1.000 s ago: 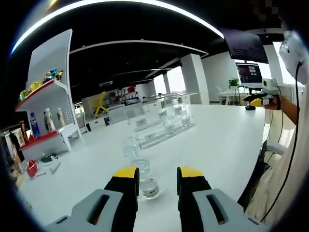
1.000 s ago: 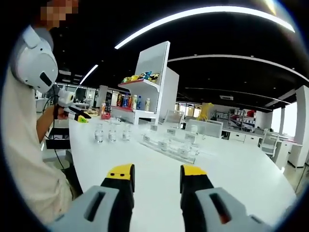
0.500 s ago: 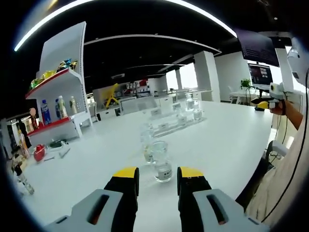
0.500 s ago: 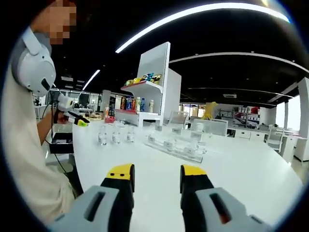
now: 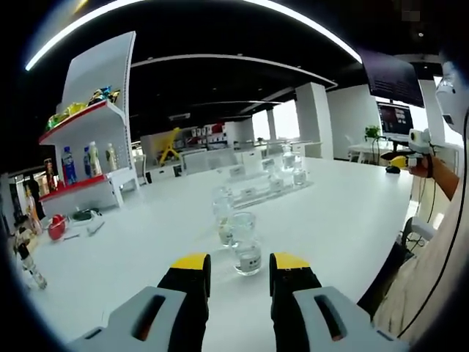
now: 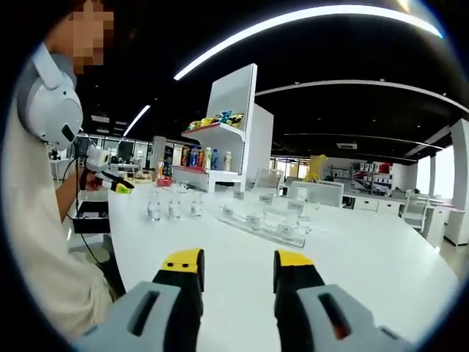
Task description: Identify the label on the chemical reagent bottle, grasp the chemical reagent bottle, and place it in the designated position on the reagent rack
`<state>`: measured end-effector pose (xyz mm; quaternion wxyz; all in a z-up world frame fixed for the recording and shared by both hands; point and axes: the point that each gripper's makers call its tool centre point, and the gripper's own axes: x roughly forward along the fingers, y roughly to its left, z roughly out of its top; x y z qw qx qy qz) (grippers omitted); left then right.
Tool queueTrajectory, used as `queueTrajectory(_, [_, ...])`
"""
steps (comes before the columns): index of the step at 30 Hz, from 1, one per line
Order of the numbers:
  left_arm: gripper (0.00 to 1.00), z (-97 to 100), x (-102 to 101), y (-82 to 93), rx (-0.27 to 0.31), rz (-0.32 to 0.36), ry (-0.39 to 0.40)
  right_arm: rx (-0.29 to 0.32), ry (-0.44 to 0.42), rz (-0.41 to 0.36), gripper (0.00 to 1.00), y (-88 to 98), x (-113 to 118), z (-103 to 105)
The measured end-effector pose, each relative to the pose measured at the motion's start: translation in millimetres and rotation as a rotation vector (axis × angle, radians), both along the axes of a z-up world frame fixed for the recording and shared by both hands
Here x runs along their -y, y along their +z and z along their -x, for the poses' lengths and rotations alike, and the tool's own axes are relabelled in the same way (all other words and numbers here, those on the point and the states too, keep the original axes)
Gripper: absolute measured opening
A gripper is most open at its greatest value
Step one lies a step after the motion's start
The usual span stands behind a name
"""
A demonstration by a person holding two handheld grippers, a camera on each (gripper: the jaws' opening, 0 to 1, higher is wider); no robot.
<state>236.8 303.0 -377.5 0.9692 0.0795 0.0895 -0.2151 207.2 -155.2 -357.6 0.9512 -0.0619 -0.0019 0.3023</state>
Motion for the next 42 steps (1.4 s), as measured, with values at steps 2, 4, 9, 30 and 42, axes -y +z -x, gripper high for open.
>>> queueTrajectory(2, [0.32, -1.8, 1, -1.1, -0.002, 0.0, -0.001, -0.004, 0.0, -0.002, 0.37, -2.2, -1, -1])
queueTrajectory(4, [0.32, -4.8, 2, -4.6, -0.011, -0.001, -0.003, -0.01, 0.0, 0.0, 0.37, -4.2, -1, -2])
queueTrajectory(9, [0.32, -8.8, 7, -9.0, -0.024, 0.006, -0.013, -0.017, 0.002, -0.002, 0.37, -6.3, -2, -3])
queueTrajectory(30, [0.32, -38.9, 24, -18.5, -0.032, 0.05, -0.026, -0.028, -0.011, 0.002, 0.38, -7.3, -1, -8])
queueTrajectory(42, [0.32, -52.0, 30, -23.7, -0.036, 0.073, -0.036, -0.036, -0.021, 0.0, 0.38, -10.4, 0, -10])
